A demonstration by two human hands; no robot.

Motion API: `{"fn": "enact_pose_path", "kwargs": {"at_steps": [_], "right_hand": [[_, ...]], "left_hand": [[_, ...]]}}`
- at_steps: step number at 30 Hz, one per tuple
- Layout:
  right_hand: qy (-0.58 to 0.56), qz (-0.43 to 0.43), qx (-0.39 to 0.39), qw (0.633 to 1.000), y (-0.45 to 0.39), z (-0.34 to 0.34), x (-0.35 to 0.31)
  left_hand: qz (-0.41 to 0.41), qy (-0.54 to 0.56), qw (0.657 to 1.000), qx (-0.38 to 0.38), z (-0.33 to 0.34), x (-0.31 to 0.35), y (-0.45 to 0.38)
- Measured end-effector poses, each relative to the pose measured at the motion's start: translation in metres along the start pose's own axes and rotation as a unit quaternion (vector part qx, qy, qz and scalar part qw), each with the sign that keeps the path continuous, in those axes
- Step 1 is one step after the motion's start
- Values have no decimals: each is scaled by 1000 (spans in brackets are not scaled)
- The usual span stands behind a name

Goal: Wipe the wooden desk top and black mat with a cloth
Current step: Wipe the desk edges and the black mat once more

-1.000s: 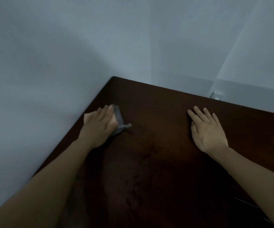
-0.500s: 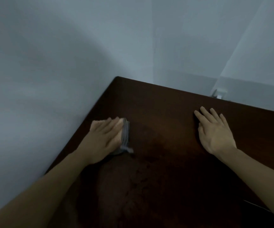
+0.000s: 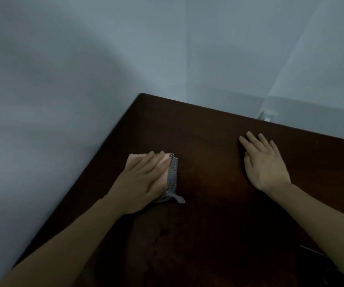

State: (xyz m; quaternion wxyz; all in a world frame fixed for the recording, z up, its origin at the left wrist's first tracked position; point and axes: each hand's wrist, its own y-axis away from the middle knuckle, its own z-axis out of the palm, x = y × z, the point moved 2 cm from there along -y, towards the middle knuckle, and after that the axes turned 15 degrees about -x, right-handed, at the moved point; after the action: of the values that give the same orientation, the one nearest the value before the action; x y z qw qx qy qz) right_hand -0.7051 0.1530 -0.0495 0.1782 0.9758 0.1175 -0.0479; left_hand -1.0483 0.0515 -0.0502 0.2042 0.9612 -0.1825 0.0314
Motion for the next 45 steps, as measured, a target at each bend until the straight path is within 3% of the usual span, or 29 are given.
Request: {"fn": "enact_pose_path", "kwargs": {"at_steps": [5,9,12,16,20,24,28,33,36,42,45], "right_hand": [[-7,-1,1,1000,1,0,0],[7,14,-21,1000,-2,-7,-1],[3,26,-24,999,-3,-22,-15],[-5,-98,-11,995,-1,-28,-85],[17,-263,-26,964,-6,-16,-187],[102,-268,-56,956,-21,5,-254],[111,-254,-57,959,-14,29,-271],[155,-349,-88,920,21,36,-233],[154,-325,-107,927,10,24,-201],[129,-152,-125,972,-37,7,-199],[108,-183,-120,970,-12,18,-215]], "left_hand": [[-119,49,992,1,-22,-21,-40],[-71,108,991,-26,-23,-7,-18],[-97,135,985,53,-6,-15,30],[-186,169,963,97,29,-36,88],[-201,186,952,134,33,-52,105],[-202,182,951,146,32,-49,98],[-208,184,948,154,33,-48,92],[-212,194,943,167,33,-40,97],[-204,201,945,156,34,-24,96],[-204,197,947,150,38,8,89],[-207,187,948,153,39,17,89]]}}
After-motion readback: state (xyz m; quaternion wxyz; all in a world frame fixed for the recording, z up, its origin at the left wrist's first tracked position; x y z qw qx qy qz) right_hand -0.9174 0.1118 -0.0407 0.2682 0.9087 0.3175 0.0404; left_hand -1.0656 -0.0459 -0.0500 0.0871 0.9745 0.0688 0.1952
